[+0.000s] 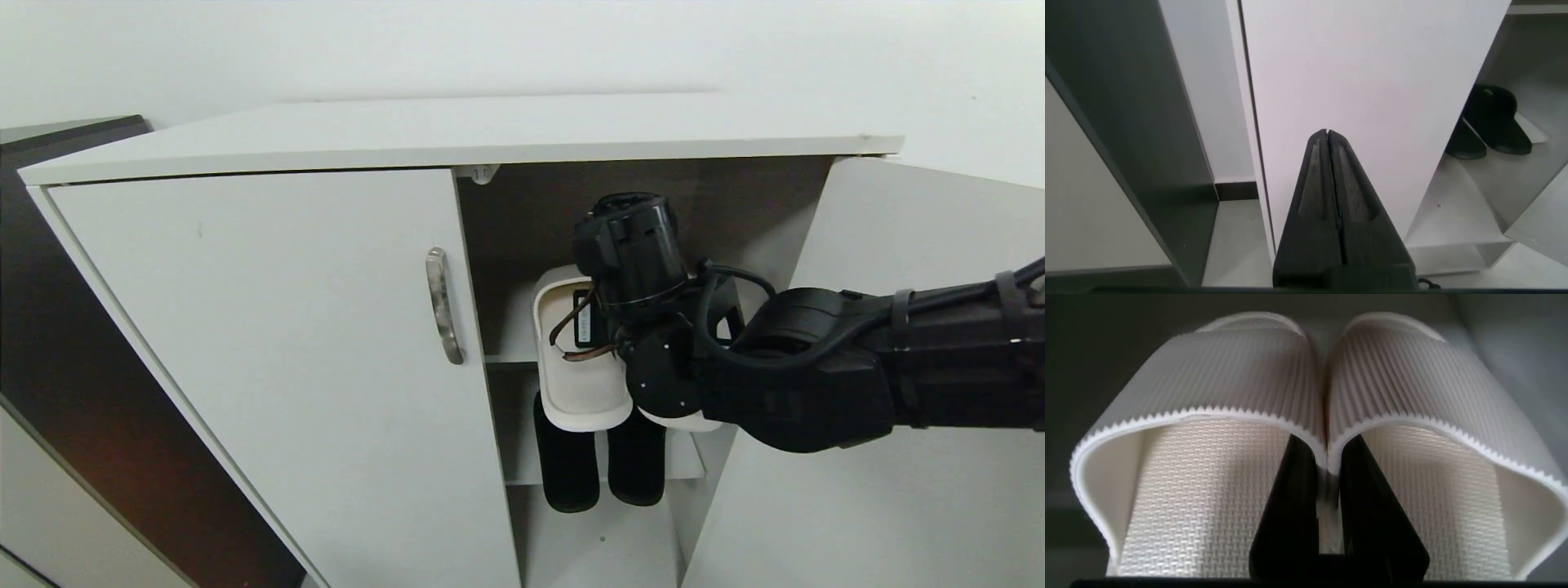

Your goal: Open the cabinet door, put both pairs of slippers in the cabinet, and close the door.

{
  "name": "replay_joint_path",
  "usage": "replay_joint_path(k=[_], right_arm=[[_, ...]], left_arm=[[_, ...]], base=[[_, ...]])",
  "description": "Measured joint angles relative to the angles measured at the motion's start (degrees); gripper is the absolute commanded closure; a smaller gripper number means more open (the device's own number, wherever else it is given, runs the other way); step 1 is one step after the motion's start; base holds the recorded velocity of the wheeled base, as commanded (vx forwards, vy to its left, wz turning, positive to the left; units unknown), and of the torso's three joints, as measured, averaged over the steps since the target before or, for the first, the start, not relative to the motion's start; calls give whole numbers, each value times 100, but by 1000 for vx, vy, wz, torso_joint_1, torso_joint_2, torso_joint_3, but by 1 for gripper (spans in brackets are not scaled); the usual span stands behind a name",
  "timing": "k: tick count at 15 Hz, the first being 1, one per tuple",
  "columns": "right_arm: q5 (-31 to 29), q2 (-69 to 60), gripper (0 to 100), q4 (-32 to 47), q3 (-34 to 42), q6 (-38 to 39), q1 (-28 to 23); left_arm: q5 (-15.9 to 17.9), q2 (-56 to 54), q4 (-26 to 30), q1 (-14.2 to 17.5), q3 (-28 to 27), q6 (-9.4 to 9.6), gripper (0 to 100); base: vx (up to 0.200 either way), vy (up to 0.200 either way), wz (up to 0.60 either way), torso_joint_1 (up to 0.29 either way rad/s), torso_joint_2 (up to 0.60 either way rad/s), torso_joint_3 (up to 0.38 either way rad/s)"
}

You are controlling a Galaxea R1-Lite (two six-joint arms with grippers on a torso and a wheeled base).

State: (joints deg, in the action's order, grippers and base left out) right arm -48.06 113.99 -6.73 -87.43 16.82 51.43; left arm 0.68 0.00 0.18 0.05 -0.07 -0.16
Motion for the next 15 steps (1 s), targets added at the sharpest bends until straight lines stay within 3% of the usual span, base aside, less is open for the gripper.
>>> replay_joint_path(k=[8, 15], right_arm=[[82, 747, 100, 57, -1232, -306, -527], [279, 1064, 100, 413, -1910, -345, -697]], left_arm=[[2, 0, 0, 2, 2, -9, 100], [2, 0, -2, 2, 5, -11, 100]], base=[[0, 0, 0, 0, 0, 0], [0, 0, 0, 0, 0, 0]])
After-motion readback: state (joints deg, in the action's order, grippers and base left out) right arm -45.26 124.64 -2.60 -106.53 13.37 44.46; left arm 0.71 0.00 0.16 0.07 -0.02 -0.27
